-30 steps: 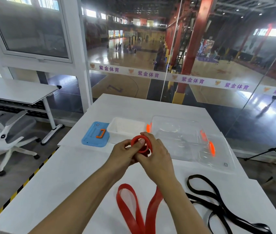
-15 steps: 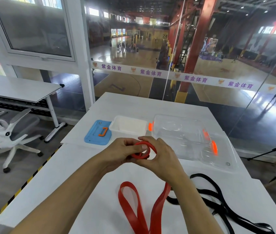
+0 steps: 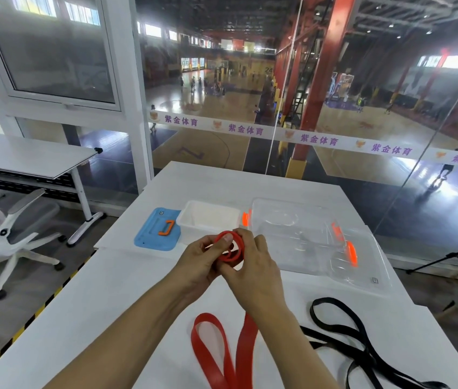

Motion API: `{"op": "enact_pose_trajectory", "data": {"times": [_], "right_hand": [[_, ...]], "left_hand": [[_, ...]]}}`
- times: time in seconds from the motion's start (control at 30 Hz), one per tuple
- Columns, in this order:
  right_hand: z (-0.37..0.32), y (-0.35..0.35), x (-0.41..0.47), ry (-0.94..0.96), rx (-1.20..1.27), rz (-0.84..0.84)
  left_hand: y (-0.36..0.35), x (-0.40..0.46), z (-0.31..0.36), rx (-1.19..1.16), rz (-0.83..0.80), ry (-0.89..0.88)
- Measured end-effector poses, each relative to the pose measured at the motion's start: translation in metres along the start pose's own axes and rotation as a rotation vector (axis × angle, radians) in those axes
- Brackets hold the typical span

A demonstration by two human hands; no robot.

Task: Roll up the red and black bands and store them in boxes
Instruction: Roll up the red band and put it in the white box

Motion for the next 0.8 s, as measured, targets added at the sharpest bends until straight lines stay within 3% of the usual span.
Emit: {"op": "enact_pose_trajectory", "data": {"times": [0.17,0.3,0.4,0.53,0.8], "right_hand": [[0.002,-0.001,0.005,0.078,-0.027,-0.125],[0.005,0.000,0.011,0.190,-0.131,-0.289],[0.001,0.000,0.011,0.218,-0.123,-0.332],[0.000,0.007,0.012,0.214,-0.103,-0.302],[0.010,0.016,0.010,0.104,0.179,-0.174]], "left_hand": [[0.005,-0.003,0.002,0.148,-0.077,0.087],[0.006,-0.007,0.011,0.349,-0.269,0.197],[-0.002,-0.006,0.019,0.589,-0.386,0.175],[-0.004,-0.001,0.026,0.622,-0.299,0.054],[-0.011,0.000,0.023,0.253,-0.043,-0.082]]}}
Point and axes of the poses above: each hand's wrist, its own x-axis towards the middle knuckle, its own y-axis out of the back of the hand, z = x × y, the point moved 9 cm from there along x, towards the middle knuckle, and after that the axes turned 7 degrees about -y, right-handed, at the moved point
